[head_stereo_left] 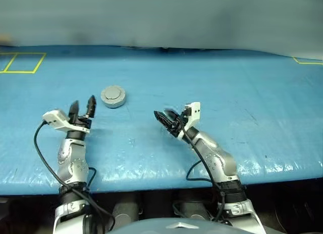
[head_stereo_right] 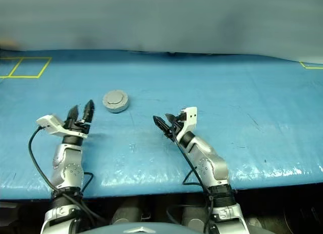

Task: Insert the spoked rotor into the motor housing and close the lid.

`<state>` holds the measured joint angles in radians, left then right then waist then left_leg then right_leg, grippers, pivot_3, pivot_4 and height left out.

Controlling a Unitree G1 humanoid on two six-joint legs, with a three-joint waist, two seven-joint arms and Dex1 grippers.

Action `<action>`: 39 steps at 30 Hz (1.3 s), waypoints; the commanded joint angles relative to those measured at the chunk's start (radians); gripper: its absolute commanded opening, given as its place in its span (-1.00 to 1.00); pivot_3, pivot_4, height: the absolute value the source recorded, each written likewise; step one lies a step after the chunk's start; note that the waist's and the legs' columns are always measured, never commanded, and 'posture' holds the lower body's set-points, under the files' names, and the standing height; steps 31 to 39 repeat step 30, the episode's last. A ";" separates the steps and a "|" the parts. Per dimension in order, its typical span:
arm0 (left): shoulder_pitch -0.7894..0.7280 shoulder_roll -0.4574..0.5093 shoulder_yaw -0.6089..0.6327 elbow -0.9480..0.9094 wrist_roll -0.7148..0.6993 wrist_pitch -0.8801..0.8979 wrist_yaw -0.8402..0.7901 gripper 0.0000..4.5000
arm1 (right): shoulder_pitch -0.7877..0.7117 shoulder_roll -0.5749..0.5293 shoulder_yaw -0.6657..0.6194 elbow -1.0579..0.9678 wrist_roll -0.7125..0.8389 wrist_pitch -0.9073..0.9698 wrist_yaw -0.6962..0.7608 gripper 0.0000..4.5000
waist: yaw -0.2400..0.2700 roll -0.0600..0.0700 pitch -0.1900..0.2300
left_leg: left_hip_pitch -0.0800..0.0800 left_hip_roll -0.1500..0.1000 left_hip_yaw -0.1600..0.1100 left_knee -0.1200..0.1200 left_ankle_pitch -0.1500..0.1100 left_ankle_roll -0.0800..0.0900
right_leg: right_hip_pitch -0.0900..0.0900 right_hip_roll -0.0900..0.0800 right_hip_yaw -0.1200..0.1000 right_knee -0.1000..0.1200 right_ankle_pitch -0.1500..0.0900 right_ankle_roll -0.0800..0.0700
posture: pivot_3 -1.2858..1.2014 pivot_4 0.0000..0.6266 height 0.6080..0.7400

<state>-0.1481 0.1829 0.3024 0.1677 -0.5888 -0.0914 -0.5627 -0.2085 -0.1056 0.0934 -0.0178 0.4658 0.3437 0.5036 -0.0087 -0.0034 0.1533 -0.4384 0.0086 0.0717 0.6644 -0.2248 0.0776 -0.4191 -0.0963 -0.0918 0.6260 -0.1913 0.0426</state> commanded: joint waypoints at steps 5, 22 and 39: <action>0.068 0.152 -0.268 -0.065 0.243 -0.036 -0.239 0.99 | -0.005 -0.147 0.017 0.055 -0.164 -0.191 0.117 0.48 | -0.004 0.001 0.000 | 0.001 0.004 0.003 -0.002 0.002 -0.001 | -0.002 0.002 0.000 0.002 -0.002 0.000 | 0.03 -0.52 1.00; 0.059 0.192 -0.352 0.017 0.318 -0.125 -0.362 1.00 | -0.030 -0.218 0.006 0.141 -0.263 -0.252 0.164 0.99 | 0.000 0.001 0.000 | -0.001 0.005 0.004 -0.002 0.003 0.000 | -0.007 0.000 0.000 0.003 -0.001 -0.003 | 0.03 -0.52 1.00; 0.053 0.186 -0.348 0.031 0.321 -0.145 -0.353 1.00 | -0.029 -0.208 0.002 0.151 -0.271 -0.263 0.151 0.99 | 0.000 0.001 0.000 | -0.001 0.005 0.004 -0.002 0.003 0.000 | -0.006 0.000 0.000 0.003 0.000 -0.004 | 0.03 -0.52 1.00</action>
